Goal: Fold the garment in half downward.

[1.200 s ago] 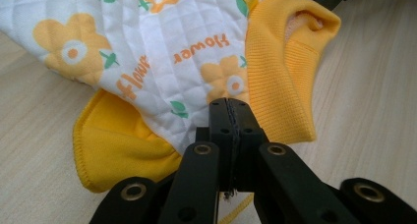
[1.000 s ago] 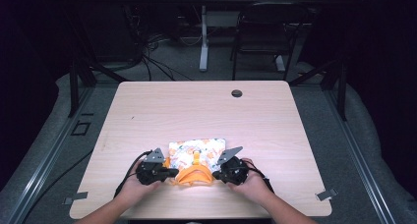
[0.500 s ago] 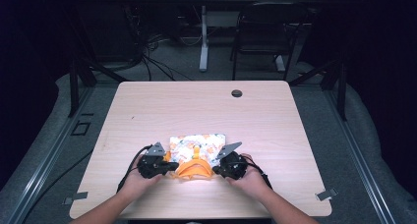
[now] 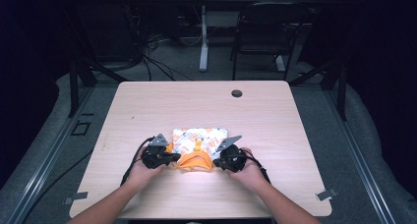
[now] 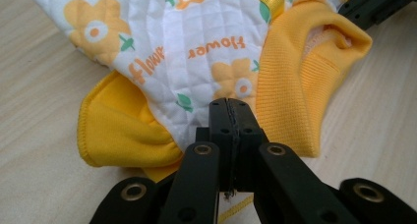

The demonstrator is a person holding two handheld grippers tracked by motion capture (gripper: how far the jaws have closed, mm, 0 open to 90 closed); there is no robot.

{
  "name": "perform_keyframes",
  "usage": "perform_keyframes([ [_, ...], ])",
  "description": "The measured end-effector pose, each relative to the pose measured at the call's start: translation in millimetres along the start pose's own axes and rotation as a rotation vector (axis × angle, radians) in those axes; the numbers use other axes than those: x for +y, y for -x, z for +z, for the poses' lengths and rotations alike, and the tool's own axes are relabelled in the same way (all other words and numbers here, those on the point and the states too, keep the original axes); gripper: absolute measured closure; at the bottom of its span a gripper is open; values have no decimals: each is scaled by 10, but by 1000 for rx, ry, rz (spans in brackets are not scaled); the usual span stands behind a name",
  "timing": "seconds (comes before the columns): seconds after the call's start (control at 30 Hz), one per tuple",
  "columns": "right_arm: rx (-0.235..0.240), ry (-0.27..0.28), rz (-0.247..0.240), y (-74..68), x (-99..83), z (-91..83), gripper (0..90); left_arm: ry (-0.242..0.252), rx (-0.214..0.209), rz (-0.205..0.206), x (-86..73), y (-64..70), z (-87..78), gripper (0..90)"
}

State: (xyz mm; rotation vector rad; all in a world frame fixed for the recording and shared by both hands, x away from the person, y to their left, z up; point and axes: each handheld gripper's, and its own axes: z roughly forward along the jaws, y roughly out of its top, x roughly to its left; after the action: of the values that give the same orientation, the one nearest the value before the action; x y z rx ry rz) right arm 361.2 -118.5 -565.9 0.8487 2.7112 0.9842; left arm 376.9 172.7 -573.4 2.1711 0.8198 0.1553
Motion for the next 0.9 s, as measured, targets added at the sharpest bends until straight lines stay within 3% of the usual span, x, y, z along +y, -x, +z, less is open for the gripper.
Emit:
perform_keyframes([
  [0.3, -26, -9, 2, 92, 104, 59, 899, 13, 35, -14, 70, -114, 56, 899],
  [0.53, -59, 3, 16, 188, 198, 135, 898, 52, 53, -57, 90, -246, 104, 899],
  [0.9, -70, 14, 39, 267, 235, 178, 898, 57, 82, -71, 148, -313, 149, 899],
])
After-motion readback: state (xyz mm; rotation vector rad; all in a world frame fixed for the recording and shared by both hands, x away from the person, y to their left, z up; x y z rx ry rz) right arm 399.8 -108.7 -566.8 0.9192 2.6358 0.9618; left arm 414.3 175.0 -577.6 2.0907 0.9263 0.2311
